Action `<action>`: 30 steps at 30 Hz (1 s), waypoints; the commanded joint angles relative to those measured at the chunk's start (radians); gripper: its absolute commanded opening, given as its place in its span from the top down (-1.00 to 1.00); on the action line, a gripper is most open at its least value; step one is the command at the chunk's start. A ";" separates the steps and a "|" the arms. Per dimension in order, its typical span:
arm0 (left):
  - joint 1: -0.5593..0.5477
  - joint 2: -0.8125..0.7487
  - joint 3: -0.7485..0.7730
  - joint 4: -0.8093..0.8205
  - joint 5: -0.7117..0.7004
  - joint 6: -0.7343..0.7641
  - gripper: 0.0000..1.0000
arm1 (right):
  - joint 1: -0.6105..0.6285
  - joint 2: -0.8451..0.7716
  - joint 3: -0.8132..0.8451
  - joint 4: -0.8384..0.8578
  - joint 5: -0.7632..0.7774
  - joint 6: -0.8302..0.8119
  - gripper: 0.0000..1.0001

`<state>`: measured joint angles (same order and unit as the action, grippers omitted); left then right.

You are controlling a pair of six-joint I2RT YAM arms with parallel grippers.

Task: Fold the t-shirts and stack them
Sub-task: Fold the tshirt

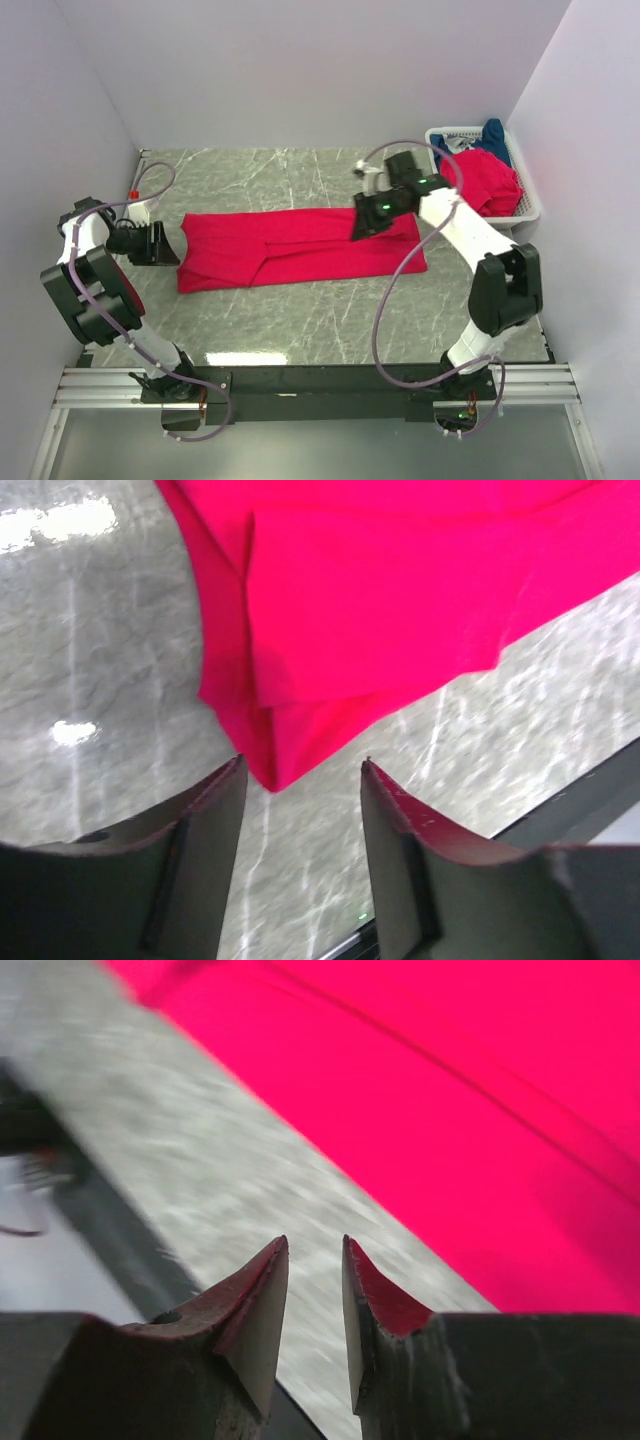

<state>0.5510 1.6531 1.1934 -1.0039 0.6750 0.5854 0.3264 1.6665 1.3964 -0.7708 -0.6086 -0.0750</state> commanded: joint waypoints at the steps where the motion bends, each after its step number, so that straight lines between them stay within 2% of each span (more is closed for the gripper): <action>1: -0.006 0.025 -0.006 0.033 0.086 -0.079 -0.11 | 0.092 0.054 0.004 0.200 -0.125 0.207 0.30; 5: -0.039 0.037 -0.029 0.126 0.045 -0.168 -0.09 | 0.225 0.154 0.009 0.324 -0.144 0.338 0.22; 6: -0.057 0.040 -0.038 0.139 0.017 -0.179 -0.07 | 0.243 0.168 0.006 0.394 -0.155 0.368 0.18; 13: -0.102 0.071 -0.080 0.243 -0.083 -0.272 0.02 | 0.393 0.311 0.043 0.582 -0.137 0.621 -0.07; 16: -0.105 0.073 -0.095 0.278 -0.115 -0.302 0.04 | 0.437 0.349 0.035 0.694 -0.116 0.699 -0.08; 30: -0.109 0.068 -0.140 0.300 -0.121 -0.299 0.05 | 0.540 0.526 0.127 0.817 -0.077 0.857 -0.05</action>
<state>0.4469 1.7325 1.0660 -0.7174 0.5514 0.2901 0.8452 2.1784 1.4597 -0.0326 -0.6952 0.7357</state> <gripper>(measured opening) 0.477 0.531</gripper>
